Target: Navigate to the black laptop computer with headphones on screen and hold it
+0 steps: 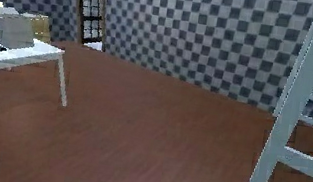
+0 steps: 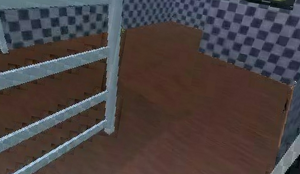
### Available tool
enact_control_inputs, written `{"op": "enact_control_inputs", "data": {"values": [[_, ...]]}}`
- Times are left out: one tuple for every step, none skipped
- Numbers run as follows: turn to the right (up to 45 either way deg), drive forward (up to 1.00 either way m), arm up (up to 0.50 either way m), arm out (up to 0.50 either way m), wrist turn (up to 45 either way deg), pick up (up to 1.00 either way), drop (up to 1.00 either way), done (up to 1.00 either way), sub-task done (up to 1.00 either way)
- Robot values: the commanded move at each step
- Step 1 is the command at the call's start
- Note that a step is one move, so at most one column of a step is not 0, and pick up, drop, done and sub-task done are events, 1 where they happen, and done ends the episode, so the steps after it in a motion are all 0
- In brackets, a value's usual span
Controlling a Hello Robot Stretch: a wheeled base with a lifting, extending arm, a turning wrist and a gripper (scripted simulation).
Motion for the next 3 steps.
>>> {"op": "enact_control_inputs", "data": {"values": [[0.0,0.40,0.00,0.00,0.0,0.00,0.00,0.00,0.00],[-12.0,0.00,0.00,0.00,0.0,0.00,0.00,0.00,0.00],[0.0,1.00,0.00,0.00,0.0,0.00,0.00,0.00,0.00]]}}
